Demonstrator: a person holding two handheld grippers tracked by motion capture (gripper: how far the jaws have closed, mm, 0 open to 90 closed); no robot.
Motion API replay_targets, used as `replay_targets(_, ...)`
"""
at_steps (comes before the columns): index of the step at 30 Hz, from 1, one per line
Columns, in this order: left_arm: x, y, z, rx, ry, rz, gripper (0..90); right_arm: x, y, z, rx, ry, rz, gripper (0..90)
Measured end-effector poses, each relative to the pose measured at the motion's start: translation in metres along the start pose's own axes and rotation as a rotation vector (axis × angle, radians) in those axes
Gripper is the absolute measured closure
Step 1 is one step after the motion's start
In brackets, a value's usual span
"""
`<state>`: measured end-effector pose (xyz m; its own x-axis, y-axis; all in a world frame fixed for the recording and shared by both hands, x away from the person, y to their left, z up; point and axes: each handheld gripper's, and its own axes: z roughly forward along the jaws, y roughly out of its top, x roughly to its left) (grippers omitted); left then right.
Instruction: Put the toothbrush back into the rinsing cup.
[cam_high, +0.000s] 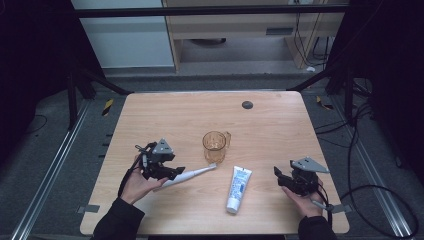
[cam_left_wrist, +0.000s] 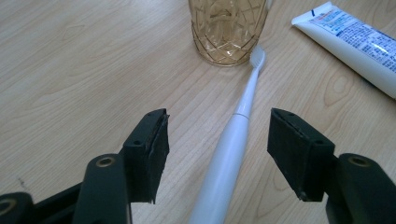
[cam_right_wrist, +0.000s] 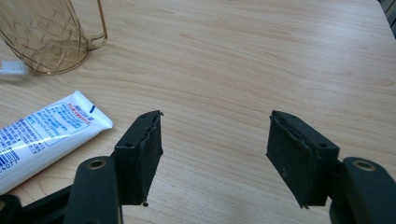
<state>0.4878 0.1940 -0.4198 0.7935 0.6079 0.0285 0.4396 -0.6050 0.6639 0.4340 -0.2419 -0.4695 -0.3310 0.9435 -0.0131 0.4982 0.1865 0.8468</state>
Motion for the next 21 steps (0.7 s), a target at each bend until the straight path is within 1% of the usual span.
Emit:
replay_targets(1,0.000,0.000,0.002,0.009,-0.008,0.008,40.0,0.000,0.000,0.001,0.001,0.001,-0.003,35.5)
replay_targets(4,0.002,0.000,0.009,0.051,-0.033,0.028,41.5,-0.001,0.000,0.002,0.003,0.001,-0.002,35.5)
replay_targets(6,0.003,0.000,0.013,0.070,-0.043,0.040,42.6,0.000,0.000,0.002,0.005,0.003,0.000,35.5)
replay_targets(7,0.003,0.000,0.015,0.081,-0.044,0.048,43.2,0.000,0.000,0.003,0.007,0.002,0.000,35.5)
replay_targets(8,0.003,0.000,0.015,0.081,-0.044,0.048,43.5,0.000,0.000,0.003,0.007,0.002,0.000,35.5)
replay_targets(10,0.003,0.001,0.020,0.101,-0.052,0.064,44.3,0.000,-0.001,0.003,0.009,0.003,-0.002,35.4)
replay_targets(11,0.003,0.001,0.023,0.118,-0.050,0.079,44.8,0.000,-0.001,0.004,0.011,0.005,-0.001,35.4)
replay_targets(16,0.003,0.002,0.031,0.146,-0.057,0.103,47.3,-0.001,-0.001,0.005,0.015,0.010,0.002,35.4)
replay_targets(21,0.002,0.004,0.036,0.169,-0.074,0.128,50.7,-0.001,-0.002,0.005,0.019,0.014,0.000,35.4)
